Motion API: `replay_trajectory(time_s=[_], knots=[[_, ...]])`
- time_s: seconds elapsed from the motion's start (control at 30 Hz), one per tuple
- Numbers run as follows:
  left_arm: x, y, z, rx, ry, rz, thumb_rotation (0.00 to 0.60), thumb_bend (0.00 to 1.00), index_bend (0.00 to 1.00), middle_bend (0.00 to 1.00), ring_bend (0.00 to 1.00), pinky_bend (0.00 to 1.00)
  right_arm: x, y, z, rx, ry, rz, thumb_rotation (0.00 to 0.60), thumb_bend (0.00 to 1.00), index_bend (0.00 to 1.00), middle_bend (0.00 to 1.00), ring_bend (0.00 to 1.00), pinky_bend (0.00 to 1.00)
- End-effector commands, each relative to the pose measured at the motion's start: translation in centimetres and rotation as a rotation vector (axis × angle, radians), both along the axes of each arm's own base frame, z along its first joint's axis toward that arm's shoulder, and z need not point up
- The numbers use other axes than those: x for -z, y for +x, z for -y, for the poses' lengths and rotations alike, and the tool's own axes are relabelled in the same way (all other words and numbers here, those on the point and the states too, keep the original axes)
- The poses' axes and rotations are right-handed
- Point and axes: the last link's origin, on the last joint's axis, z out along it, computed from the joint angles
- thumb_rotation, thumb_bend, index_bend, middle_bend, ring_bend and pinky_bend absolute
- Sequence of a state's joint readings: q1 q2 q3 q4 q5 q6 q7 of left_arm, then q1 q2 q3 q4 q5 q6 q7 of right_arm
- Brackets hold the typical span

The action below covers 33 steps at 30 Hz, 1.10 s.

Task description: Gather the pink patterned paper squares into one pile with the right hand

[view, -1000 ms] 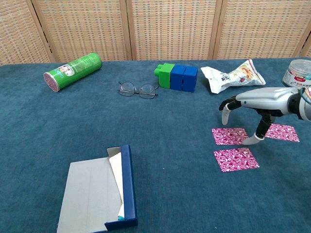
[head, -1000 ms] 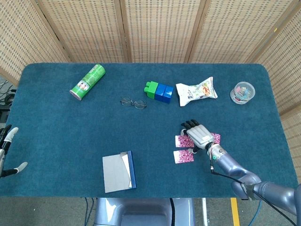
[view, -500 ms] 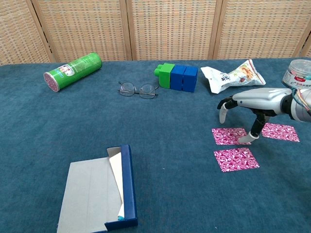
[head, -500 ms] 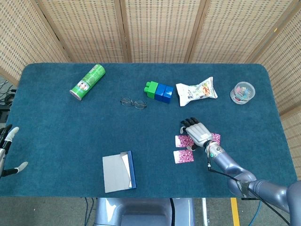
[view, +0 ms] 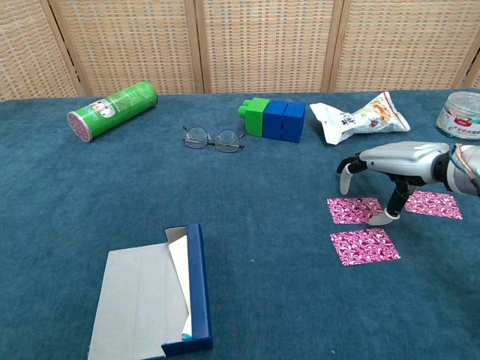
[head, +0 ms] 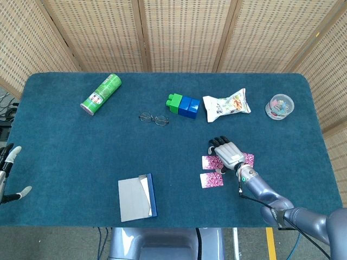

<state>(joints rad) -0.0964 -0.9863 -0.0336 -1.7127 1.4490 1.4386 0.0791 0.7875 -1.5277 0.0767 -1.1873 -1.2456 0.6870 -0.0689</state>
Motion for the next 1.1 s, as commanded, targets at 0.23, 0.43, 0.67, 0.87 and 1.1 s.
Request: replay_trajectory(time_s=[0.23, 0.43, 0.67, 0.87, 1.1], knots=[[0.0, 0.2, -0.1, 0.004, -0.001, -0.003, 0.552, 0.06, 0.00, 0.00, 0.00, 0.00, 0.1, -0.6, 0.0, 0.007, -0.008, 0.004, 0.600, 0.26, 0.31, 0.12, 0.00, 0.00], [0.1, 0.5, -0.1, 0.006, 0.000, -0.003, 0.552, 0.06, 0.00, 0.00, 0.00, 0.00, -0.1, -1.0, 0.3, -0.003, -0.017, -0.007, 0.600, 0.26, 0.31, 0.12, 0.00, 0.00], [0.2, 0.7, -0.1, 0.007, -0.001, -0.006, 0.552, 0.06, 0.00, 0.00, 0.00, 0.00, -0.3, -1.3, 1.0, -0.021, -0.025, -0.019, 0.600, 0.26, 0.31, 0.12, 0.00, 0.00], [0.3, 0.8, -0.2, 0.003, -0.004, -0.009, 0.552, 0.06, 0.00, 0.00, 0.00, 0.00, -0.6, -1.3, 1.6, -0.025, -0.025, -0.023, 0.600, 0.26, 0.31, 0.12, 0.00, 0.00], [0.5, 0.7, -0.4, 0.002, -0.010, -0.009, 0.552, 0.06, 0.00, 0.00, 0.00, 0.00, -0.4, -1.2, 1.2, -0.019, -0.007, -0.014, 0.600, 0.26, 0.31, 0.12, 0.00, 0.00]])
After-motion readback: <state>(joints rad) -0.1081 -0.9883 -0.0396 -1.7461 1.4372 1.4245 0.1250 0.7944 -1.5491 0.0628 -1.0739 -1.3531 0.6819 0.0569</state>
